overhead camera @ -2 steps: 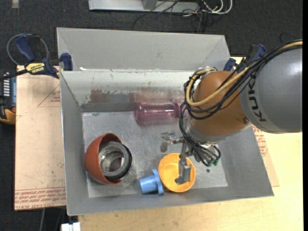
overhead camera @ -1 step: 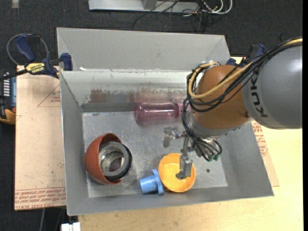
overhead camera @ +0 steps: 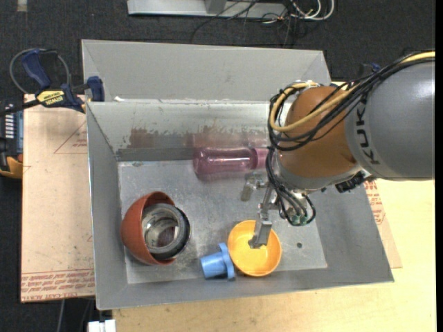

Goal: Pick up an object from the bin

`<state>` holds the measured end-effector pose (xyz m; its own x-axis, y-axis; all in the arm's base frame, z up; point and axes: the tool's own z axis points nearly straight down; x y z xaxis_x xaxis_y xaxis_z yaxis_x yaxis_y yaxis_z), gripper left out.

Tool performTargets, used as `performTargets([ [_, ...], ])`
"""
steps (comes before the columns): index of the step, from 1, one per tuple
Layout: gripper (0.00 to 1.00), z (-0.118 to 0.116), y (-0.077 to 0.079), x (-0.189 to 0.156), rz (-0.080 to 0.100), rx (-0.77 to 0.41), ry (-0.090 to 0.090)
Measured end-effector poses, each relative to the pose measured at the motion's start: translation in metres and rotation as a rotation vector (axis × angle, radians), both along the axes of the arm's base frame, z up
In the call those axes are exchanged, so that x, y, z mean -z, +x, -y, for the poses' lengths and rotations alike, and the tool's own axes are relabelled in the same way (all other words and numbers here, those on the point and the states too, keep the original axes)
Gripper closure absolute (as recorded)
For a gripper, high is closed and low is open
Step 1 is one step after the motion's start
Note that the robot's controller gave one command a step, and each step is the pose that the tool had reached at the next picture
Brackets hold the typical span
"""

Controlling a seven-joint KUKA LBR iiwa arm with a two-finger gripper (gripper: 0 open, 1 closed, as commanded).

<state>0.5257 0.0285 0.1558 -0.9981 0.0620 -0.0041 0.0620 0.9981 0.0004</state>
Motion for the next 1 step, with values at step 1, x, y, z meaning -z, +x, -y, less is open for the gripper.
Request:
performTargets([
  [1, 0.0, -0.0315, 0.0318, 0.0743, 0.003, -0.263, 0.0],
])
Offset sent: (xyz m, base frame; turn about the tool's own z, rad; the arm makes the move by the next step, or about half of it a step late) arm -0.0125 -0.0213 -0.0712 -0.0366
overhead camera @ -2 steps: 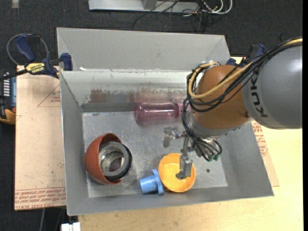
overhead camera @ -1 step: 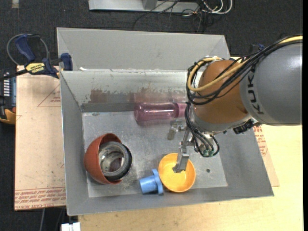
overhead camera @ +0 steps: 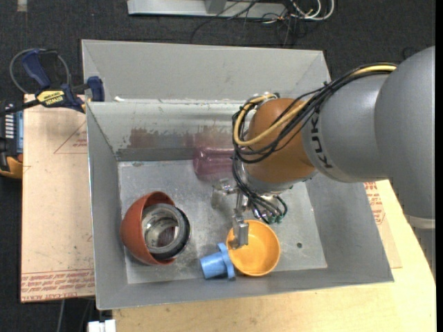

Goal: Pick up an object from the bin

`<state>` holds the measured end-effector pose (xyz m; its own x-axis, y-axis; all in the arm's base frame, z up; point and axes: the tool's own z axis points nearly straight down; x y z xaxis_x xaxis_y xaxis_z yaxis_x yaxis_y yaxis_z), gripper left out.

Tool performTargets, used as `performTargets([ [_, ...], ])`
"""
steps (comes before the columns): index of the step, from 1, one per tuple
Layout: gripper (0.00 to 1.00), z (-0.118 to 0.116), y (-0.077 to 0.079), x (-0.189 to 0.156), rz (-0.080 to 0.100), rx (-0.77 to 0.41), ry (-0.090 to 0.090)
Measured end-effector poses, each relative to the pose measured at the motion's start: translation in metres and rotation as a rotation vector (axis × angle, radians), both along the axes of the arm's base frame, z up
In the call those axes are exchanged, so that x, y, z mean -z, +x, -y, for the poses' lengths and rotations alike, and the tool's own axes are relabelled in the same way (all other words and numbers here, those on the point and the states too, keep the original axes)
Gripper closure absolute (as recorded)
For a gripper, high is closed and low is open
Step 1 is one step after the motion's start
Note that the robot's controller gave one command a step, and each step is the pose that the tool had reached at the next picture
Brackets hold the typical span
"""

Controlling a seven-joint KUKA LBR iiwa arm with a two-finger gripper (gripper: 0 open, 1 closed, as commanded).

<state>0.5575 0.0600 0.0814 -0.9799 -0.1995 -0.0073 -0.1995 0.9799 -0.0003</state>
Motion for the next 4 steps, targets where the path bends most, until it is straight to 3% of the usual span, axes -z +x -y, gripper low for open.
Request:
performTargets([
  [1, 0.0, 0.055, -0.046, -0.002, -0.002, 0.232, 0.0],
  [3, 0.0, 0.056, -0.036, 0.01, 0.001, 0.259, 0.003],
  [4, 1.0, 0.06, -0.033, 0.011, 0.006, 0.265, 0.004],
])
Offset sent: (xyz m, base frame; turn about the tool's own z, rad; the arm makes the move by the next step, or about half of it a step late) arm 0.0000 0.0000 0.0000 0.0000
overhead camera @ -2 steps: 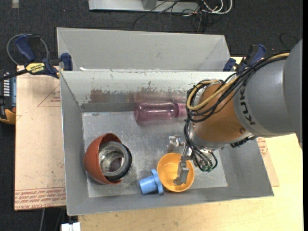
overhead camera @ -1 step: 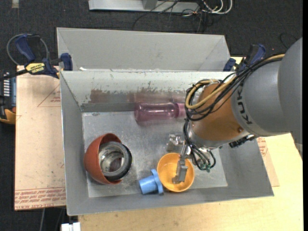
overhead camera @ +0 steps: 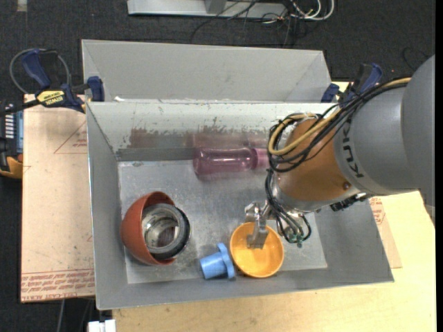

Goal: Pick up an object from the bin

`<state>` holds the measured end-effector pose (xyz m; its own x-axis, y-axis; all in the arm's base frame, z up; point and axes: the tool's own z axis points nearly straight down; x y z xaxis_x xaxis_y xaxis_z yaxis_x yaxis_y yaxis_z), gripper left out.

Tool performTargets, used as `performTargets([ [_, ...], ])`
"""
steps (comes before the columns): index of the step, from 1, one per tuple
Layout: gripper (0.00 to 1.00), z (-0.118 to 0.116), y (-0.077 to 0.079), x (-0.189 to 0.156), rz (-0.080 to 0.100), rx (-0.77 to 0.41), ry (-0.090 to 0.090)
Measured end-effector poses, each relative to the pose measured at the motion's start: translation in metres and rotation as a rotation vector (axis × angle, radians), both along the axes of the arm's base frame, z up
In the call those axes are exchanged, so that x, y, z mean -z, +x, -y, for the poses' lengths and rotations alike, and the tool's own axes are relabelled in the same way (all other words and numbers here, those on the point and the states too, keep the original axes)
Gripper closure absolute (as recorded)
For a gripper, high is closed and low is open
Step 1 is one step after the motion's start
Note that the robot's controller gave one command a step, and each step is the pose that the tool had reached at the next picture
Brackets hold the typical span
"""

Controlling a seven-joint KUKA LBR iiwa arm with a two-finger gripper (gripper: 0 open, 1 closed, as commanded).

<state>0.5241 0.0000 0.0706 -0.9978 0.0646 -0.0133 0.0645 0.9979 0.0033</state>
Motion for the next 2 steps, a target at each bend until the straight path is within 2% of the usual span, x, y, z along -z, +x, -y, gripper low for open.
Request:
performTargets([
  [1, 1.0, 0.0, 0.0, 0.0, 0.0, 0.0, 0.0],
  [2, 1.0, 0.009, -0.014, -0.101, -0.005, -0.002, 0.001],
])
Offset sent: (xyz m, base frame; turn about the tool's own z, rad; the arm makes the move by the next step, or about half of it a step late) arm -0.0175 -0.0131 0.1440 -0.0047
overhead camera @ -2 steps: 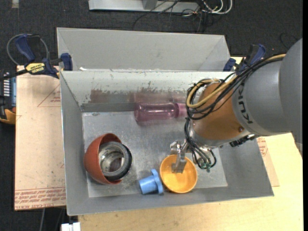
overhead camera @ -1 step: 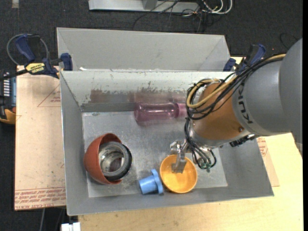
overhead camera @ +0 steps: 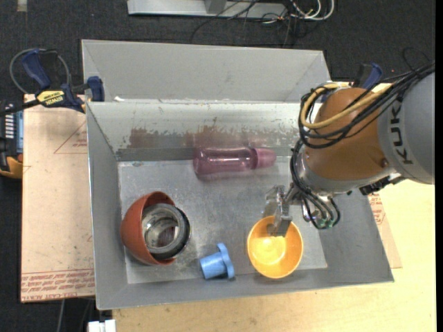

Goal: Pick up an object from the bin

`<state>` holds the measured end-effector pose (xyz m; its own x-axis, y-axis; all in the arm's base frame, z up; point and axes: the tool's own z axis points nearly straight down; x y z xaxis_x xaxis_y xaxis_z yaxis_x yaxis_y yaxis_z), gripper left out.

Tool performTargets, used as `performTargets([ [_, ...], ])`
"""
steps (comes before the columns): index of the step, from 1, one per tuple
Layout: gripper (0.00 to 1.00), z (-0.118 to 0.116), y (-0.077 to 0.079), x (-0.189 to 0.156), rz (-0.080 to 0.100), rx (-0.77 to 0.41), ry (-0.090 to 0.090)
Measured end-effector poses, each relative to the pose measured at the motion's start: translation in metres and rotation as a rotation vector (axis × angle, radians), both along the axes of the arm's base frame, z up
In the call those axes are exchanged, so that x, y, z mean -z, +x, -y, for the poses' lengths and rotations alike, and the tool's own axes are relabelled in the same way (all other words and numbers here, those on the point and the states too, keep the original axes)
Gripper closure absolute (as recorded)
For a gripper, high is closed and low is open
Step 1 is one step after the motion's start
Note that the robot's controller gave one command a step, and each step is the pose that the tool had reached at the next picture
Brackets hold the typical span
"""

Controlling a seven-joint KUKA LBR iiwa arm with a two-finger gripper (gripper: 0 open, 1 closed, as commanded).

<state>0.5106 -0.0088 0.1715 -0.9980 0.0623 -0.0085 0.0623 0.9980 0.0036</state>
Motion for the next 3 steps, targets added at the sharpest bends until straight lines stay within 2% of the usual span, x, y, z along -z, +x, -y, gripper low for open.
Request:
performTargets([
  [1, 1.0, -0.011, 0.016, -0.056, -0.003, 0.016, 0.001],
  [2, 1.0, -0.003, 0.005, -0.164, 0.012, 0.008, -0.001],
  [3, 1.0, -0.027, 0.011, -0.069, -0.02, -0.003, 0.002],
])
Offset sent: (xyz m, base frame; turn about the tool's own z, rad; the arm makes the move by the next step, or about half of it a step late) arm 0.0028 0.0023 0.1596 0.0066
